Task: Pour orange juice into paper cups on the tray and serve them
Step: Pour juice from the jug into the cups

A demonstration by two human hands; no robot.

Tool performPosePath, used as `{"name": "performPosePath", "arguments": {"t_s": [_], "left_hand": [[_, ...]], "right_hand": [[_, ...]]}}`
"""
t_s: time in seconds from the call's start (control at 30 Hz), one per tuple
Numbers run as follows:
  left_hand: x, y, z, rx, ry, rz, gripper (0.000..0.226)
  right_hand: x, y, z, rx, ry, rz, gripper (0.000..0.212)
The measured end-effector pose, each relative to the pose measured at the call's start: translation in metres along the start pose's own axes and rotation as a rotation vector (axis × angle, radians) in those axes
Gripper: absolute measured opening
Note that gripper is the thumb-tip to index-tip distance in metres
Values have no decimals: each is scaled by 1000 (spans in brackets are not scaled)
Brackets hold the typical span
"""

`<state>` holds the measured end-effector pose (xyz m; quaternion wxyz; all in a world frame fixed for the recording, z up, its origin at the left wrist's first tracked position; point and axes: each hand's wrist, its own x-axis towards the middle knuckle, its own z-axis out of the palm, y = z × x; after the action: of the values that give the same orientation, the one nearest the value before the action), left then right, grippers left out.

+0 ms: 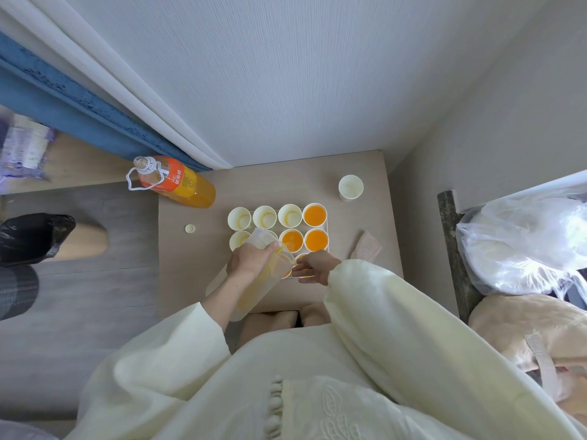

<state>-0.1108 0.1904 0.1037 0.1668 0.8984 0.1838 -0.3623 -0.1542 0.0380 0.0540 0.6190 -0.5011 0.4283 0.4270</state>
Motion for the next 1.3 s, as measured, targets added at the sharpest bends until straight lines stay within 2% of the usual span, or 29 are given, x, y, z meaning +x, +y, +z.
{"name": "performPosePath", "arguments": {"t_s": [1.3], "left_hand": [[-1,5,-1,21,-1,-8,57]], "right_hand": [[4,0,-3,5,-8,2,6]]}}
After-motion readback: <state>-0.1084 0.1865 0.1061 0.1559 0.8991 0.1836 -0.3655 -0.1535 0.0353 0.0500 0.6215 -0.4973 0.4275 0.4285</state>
